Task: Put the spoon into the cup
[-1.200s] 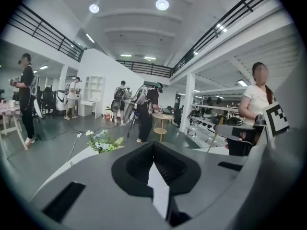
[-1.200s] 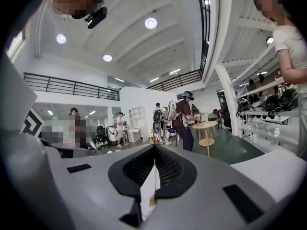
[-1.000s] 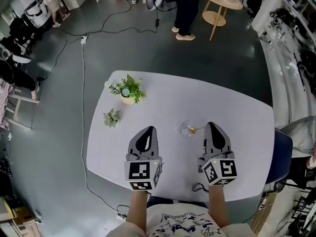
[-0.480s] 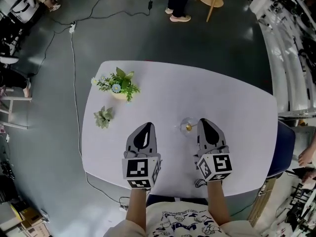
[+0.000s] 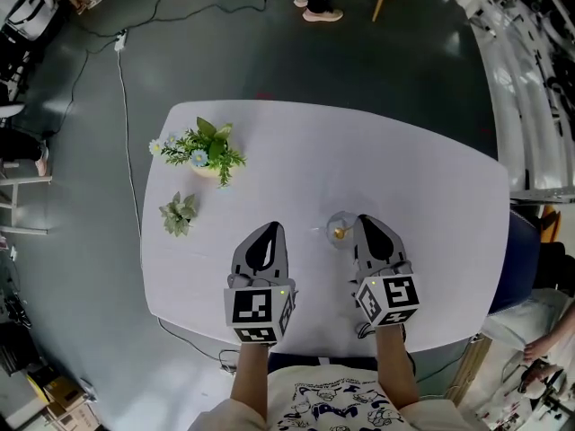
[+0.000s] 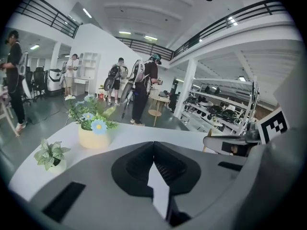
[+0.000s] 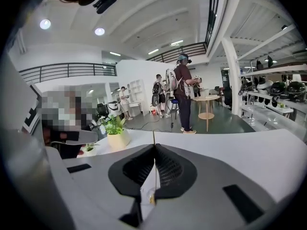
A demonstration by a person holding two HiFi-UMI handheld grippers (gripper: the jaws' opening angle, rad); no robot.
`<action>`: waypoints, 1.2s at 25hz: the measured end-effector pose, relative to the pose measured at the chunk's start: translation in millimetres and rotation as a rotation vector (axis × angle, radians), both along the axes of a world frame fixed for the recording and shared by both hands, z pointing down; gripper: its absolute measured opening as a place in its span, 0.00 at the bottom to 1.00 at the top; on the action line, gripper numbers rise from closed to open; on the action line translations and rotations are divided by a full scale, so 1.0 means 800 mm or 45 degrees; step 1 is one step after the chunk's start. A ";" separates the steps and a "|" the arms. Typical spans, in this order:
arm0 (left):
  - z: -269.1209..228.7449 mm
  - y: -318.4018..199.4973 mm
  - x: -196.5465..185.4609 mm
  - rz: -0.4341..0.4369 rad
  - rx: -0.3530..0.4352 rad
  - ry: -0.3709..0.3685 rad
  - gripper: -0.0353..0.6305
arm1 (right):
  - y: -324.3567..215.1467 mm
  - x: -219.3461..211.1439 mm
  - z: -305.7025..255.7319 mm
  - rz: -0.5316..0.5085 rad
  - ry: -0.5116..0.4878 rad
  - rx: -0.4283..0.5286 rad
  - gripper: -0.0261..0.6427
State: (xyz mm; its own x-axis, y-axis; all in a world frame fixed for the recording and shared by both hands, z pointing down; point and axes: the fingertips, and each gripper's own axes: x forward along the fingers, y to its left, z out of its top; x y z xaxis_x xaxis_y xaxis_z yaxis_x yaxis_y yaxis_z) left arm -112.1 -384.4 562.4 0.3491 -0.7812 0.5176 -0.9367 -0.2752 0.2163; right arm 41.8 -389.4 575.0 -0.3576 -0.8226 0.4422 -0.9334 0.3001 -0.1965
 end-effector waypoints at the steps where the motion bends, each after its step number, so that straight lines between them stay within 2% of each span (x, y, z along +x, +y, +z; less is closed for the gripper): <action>1: 0.002 -0.001 0.002 0.004 -0.004 0.000 0.07 | -0.001 0.000 0.003 -0.001 -0.003 -0.008 0.07; 11: 0.010 -0.006 0.008 0.017 -0.026 -0.001 0.07 | -0.010 0.011 0.014 0.035 0.028 -0.019 0.07; 19: 0.005 -0.008 0.009 0.025 -0.010 -0.001 0.07 | -0.013 0.022 0.009 0.090 0.034 -0.005 0.23; 22: -0.002 -0.008 0.009 0.028 0.006 -0.002 0.07 | -0.011 0.027 -0.002 0.111 0.036 0.025 0.26; 26: -0.016 -0.007 0.012 0.032 0.041 -0.001 0.07 | -0.007 0.036 -0.027 0.143 0.039 0.096 0.26; 30: -0.042 0.001 0.015 0.022 0.086 -0.003 0.07 | 0.003 0.048 -0.063 0.185 0.056 0.184 0.15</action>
State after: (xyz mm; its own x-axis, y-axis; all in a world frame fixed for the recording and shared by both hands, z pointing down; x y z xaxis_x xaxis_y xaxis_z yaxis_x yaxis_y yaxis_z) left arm -100.0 -383.2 528.9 0.3617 -0.8081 0.4649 -0.9322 -0.3051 0.1948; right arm 80.3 -387.1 524.3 -0.2138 -0.9202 0.3280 -0.9756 0.1841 -0.1194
